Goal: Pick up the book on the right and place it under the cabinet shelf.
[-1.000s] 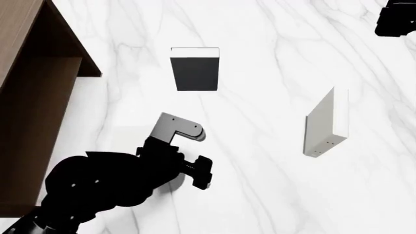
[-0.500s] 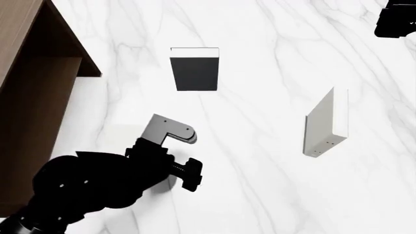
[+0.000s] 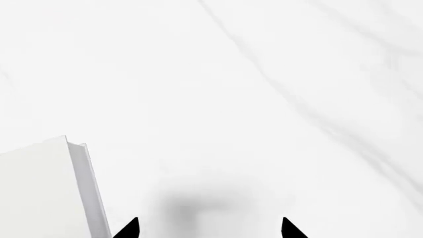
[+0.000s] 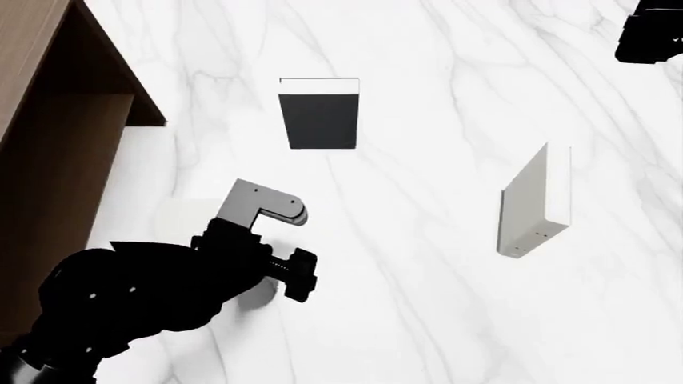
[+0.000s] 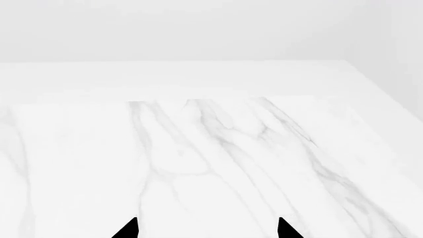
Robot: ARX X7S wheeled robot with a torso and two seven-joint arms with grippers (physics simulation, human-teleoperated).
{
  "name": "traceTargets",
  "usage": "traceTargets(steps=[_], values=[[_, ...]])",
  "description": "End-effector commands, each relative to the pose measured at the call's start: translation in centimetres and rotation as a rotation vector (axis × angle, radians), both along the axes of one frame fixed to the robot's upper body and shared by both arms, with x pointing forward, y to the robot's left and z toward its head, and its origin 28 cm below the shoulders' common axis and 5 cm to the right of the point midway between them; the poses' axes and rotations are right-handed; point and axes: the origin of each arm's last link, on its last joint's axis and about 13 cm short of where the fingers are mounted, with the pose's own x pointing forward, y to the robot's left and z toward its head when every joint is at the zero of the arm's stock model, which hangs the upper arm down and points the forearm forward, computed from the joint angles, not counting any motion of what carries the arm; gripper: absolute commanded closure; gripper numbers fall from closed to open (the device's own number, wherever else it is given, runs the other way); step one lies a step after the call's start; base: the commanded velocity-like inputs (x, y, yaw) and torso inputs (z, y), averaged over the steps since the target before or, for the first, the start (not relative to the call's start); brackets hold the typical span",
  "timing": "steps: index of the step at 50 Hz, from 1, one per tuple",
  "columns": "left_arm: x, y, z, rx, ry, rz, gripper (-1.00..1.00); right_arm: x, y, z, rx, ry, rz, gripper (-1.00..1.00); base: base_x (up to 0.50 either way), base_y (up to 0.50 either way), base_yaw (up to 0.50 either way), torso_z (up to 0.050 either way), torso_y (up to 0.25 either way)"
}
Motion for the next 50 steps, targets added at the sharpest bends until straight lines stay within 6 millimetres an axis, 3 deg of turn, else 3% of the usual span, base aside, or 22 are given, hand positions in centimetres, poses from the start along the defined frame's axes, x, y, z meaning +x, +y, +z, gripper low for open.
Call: traceTargets(steps=[1, 50], values=[[0.6, 2.0, -1.1, 0.168, -0.017, 0.152, -1.0, 0.0, 0.0, 0.0, 0.002, -0.003, 0.001, -1.0, 0.0, 0.0, 0.0, 0.0, 0.0], [2.2, 5.1, -1.8, 0.294, -0.029, 0.343, -1.0, 0.2, -0.1, -0.5, 0.018, -0.004, 0.004, -1.0, 0.0, 0.0, 0.0, 0.0, -0.003]])
